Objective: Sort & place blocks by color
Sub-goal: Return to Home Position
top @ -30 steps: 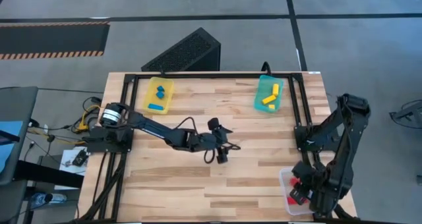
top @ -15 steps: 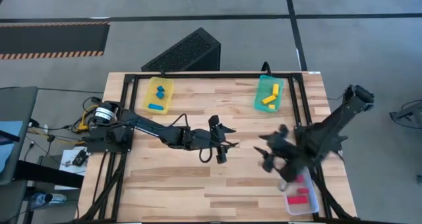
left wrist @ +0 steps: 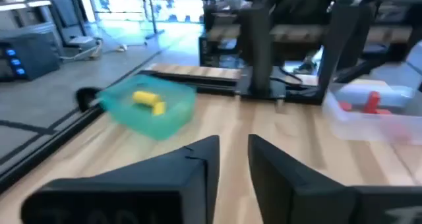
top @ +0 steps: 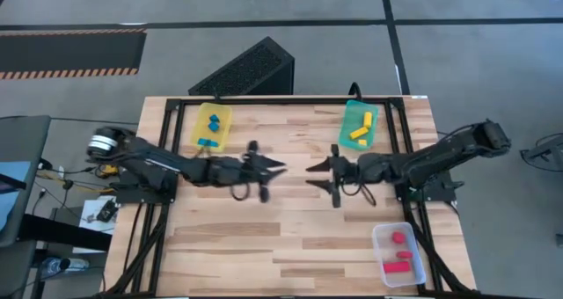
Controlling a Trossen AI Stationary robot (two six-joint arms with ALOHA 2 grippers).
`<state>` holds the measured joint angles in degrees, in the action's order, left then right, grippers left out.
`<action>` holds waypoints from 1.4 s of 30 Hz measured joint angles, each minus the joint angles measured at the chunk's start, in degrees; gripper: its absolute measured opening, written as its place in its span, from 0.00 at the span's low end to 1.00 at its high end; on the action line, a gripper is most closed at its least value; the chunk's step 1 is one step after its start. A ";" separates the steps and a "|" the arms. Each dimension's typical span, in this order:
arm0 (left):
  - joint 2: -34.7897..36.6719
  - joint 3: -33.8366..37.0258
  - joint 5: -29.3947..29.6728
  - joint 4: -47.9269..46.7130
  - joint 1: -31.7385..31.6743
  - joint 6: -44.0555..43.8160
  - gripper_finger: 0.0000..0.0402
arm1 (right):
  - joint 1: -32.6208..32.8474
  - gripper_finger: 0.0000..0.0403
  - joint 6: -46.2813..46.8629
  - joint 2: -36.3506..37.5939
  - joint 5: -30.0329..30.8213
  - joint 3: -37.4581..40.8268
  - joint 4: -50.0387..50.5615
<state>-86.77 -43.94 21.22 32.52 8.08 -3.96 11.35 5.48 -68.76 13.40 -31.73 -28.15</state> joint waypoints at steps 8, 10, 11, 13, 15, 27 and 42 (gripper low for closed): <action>19.48 24.58 -1.30 14.77 -1.18 0.25 0.07 | -1.32 0.42 -4.52 15.85 -1.64 0.16 18.02; 23.58 28.11 -1.32 17.73 -1.18 0.45 0.05 | -0.69 0.41 -4.18 20.36 -1.50 0.95 21.42; 25.69 29.50 -1.32 18.46 -1.18 0.71 0.04 | -0.03 0.41 -4.16 22.14 -1.50 2.12 20.45; 29.05 31.26 -1.35 18.70 -1.18 1.25 0.03 | 1.14 0.41 -4.92 25.40 -1.52 6.32 15.89; 32.33 32.96 -1.39 18.01 -1.18 1.69 0.02 | 2.04 0.41 -6.01 27.85 -1.52 11.43 9.31; 42.27 38.60 -3.05 18.44 -2.98 7.68 0.00 | -0.95 0.38 -4.02 35.04 -1.32 28.48 -9.57; 50.02 43.32 1.33 14.34 -3.11 4.89 0.00 | -3.28 0.34 -2.15 55.75 -1.33 28.46 18.85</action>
<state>-36.76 -0.62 22.55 46.86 4.97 0.93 8.07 3.32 -13.01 12.07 -3.27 -9.30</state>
